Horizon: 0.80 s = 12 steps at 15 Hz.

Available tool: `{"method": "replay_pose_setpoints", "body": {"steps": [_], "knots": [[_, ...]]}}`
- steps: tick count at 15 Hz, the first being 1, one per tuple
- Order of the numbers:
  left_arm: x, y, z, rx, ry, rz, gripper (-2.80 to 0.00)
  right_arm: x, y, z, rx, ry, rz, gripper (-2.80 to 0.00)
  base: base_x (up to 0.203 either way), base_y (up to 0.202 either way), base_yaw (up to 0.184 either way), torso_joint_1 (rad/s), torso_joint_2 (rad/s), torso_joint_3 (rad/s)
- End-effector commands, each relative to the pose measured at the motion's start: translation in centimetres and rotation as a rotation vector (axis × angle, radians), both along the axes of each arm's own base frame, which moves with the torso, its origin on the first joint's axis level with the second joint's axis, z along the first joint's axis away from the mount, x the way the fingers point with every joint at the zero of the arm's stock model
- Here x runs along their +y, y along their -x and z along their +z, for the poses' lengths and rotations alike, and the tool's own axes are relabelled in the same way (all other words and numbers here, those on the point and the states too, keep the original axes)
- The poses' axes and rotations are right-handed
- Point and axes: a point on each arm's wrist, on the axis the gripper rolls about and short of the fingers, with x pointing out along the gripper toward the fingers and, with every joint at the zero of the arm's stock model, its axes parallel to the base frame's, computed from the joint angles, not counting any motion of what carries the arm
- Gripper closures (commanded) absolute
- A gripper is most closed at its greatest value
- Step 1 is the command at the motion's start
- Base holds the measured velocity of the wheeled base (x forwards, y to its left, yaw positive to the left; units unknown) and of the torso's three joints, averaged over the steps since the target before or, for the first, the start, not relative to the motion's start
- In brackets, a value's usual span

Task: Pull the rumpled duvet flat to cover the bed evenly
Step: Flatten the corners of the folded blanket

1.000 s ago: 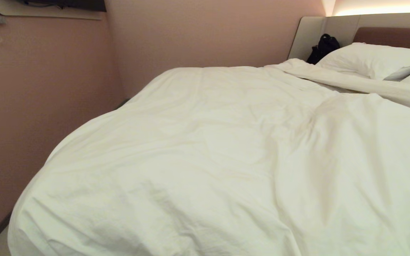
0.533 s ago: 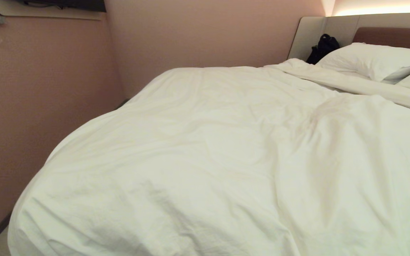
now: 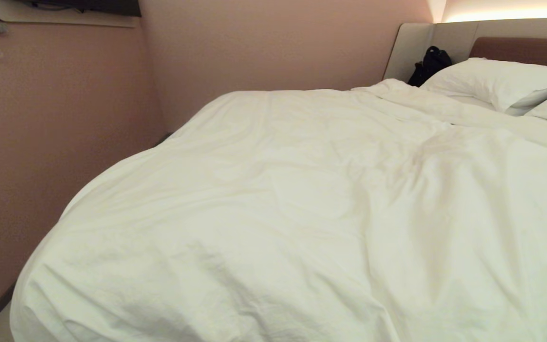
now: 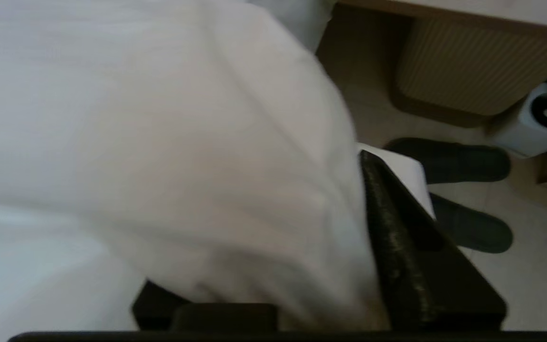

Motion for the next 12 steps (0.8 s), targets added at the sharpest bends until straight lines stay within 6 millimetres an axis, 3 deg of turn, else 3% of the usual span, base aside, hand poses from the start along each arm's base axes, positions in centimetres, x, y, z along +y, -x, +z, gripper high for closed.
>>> {"method": "replay_pose_setpoints", "body": {"steps": [1, 3, 8, 10, 12], "knots": [[0.0, 0.0, 0.0, -0.001, 0.000, 0.001, 0.00, 1.3, 0.0, 0.9, -0.047, -0.059, 0.081, -2.80, 0.000, 0.000, 0.000, 0.000, 0.00, 0.000], [0.0, 0.0, 0.0, -0.001, 0.000, 0.001, 0.00, 3.5, 0.4, 2.6, -0.073, -0.137, 0.134, -2.80, 0.000, 0.000, 0.000, 0.000, 0.00, 0.000], [0.0, 0.0, 0.0, -0.001, 0.000, 0.001, 0.00, 14.4, 2.4, 9.2, -0.124, -0.338, 0.377, -2.80, 0.000, 0.000, 0.000, 0.000, 0.00, 0.000], [0.0, 0.0, 0.0, -0.001, 0.000, 0.001, 0.00, 18.5, 3.0, 10.3, -0.118, -0.392, 0.517, -2.80, 0.000, 0.000, 0.000, 0.000, 0.00, 0.000], [0.0, 0.0, 0.0, -0.001, 0.000, 0.002, 0.00, 21.7, 2.7, 9.9, -0.062, -0.454, 0.678, -2.80, 0.000, 0.000, 0.000, 0.000, 0.00, 0.000]]}}
